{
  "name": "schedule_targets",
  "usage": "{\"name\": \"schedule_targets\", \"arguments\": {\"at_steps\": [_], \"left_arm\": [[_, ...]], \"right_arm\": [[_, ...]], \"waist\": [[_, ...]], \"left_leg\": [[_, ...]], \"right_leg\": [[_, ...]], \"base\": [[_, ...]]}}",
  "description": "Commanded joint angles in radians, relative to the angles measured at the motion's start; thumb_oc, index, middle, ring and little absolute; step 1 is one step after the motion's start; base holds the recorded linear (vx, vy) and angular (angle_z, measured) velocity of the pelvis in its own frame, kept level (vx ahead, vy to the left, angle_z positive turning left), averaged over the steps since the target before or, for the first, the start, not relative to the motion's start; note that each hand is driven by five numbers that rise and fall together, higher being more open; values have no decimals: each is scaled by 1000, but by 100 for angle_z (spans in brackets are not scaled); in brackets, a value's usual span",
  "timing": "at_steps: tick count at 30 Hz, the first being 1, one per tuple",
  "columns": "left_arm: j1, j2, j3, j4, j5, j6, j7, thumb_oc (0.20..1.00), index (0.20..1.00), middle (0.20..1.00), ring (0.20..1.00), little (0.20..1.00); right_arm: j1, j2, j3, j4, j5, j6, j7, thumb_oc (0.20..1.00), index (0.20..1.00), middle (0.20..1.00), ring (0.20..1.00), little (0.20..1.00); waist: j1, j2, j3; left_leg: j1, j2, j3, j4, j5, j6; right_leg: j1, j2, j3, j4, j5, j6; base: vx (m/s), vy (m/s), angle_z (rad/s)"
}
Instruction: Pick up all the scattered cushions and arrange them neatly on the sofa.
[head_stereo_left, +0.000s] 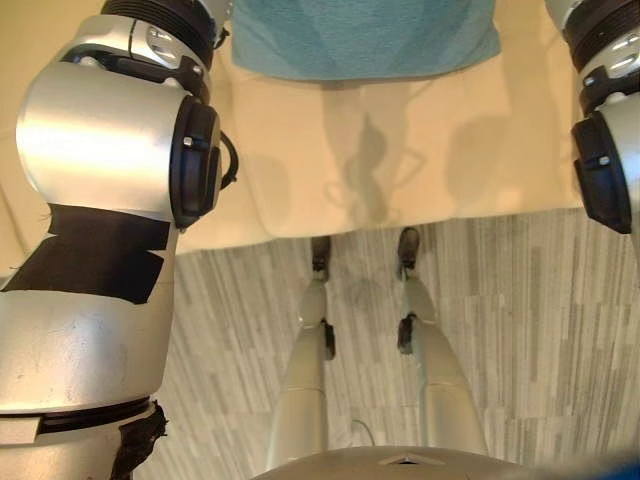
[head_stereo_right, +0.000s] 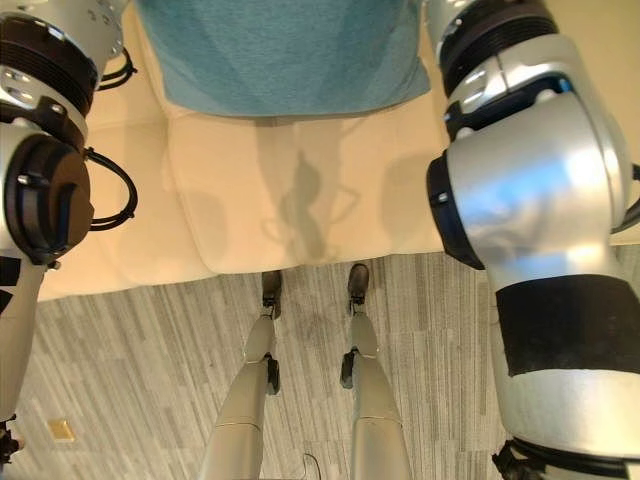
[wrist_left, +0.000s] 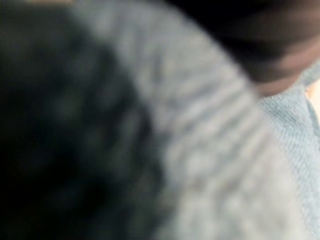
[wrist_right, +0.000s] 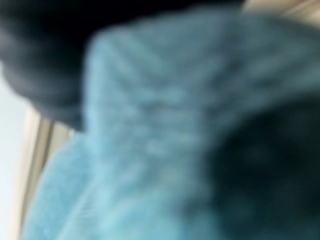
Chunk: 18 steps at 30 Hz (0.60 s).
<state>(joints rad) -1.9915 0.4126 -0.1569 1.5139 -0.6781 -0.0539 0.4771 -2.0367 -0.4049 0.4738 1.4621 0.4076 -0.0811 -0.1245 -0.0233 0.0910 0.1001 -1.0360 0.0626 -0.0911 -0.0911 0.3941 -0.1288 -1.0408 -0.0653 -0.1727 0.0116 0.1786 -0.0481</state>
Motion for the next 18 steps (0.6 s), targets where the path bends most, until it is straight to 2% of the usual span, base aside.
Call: {"name": "schedule_targets", "arguments": {"at_steps": [1, 2, 3, 4, 8, 10, 12, 13, 15, 18], "left_arm": [[-51, 17, -48, 115, -4, -89, 124, 282, 282, 282, 282, 282], [-53, 18, -48, 116, -4, -89, 124, 282, 282, 282, 282, 282], [-55, 24, -50, 119, -4, -82, 133, 900, 900, 900, 900, 900], [-53, 28, -52, 119, -1, -82, 141, 1000, 1000, 1000, 1000, 1000], [-56, 48, -57, 132, -18, -40, 142, 1000, 1000, 1000, 1000, 1000], [-61, 58, -56, 134, -24, -39, 156, 1000, 1000, 1000, 1000, 1000], [-66, 68, -54, 139, -23, -41, 216, 1000, 1000, 1000, 1000, 1000], [-75, 90, -64, 144, -11, -52, 289, 1000, 1000, 1000, 1000, 1000], [-76, 99, -68, 147, -9, -54, 309, 1000, 1000, 1000, 1000, 1000], [-72, 141, -86, 160, 26, -69, 404, 1000, 1000, 1000, 1000, 1000]], "right_arm": [[-96, 104, 28, 161, -29, -7, -52, 545, 545, 545, 545, 545], [-99, 105, 28, 163, -30, -6, -53, 592, 592, 592, 592, 592], [-107, 105, 32, 169, -41, 7, -66, 1000, 1000, 1000, 1000, 1000], [-107, 109, 26, 170, -42, 14, -76, 1000, 1000, 1000, 1000, 1000], [-104, 99, 28, 181, -48, 18, -105, 1000, 1000, 1000, 1000, 1000], [-104, 95, 30, 185, -50, 22, -106, 1000, 1000, 1000, 1000, 1000], [-100, 87, 23, 185, -40, 19, -119, 1000, 1000, 1000, 1000, 1000], [-95, 73, 11, 178, -25, 18, -127, 1000, 1000, 1000, 1000, 1000], [-96, 70, 14, 175, -26, 24, -123, 1000, 1000, 1000, 1000, 1000], [-91, 60, 13, 172, -22, 45, -119, 1000, 1000, 1000, 1000, 1000]], "waist": [[23, -39, -155], [22, -39, -154], [22, -40, -156], [21, -41, -156], [21, -33, -159], [20, -32, -160], [20, -30, -159], [18, -31, -158], [17, -32, -157], [12, -34, -151]], "left_leg": [[182, -48, -15, 4, -267, -39], [181, -48, -15, 4, -267, -38], [184, -49, -14, 4, -267, -38], [188, -52, -14, 4, -268, -36], [198, -60, -22, 4, -266, -34], [201, -62, -20, 4, -267, -33], [207, -66, -22, 4, -270, -29], [216, -69, -19, 4, -273, -25], [219, -70, -18, 4, -274, -24], [236, -73, -14, 4, -279, -18]], "right_leg": [[188, -16, -25, -29, -96, 100], [188, -16, -25, -30, -95, 100], [188, -16, -24, -31, -94, 102], [192, -16, -25, -34, -93, 103], [209, -22, -32, -40, -94, 109], [214, -24, -35, -43, -93, 111], [225, -26, -37, -50, -89, 114], [237, -26, -34, -65, -81, 119], [241, -27, -32, -69, -79, 121], [263, -28, -28, -82, -73, 125]], "base": [[-21, 1, 4], [0, 0, 0], [0, 0, 0], [0, 0, 0], [0, 0, 0], [0, 0, 0], [4, 19, 0], [12, 33, 1], [0, 0, 0], [0, 0, 0]]}}
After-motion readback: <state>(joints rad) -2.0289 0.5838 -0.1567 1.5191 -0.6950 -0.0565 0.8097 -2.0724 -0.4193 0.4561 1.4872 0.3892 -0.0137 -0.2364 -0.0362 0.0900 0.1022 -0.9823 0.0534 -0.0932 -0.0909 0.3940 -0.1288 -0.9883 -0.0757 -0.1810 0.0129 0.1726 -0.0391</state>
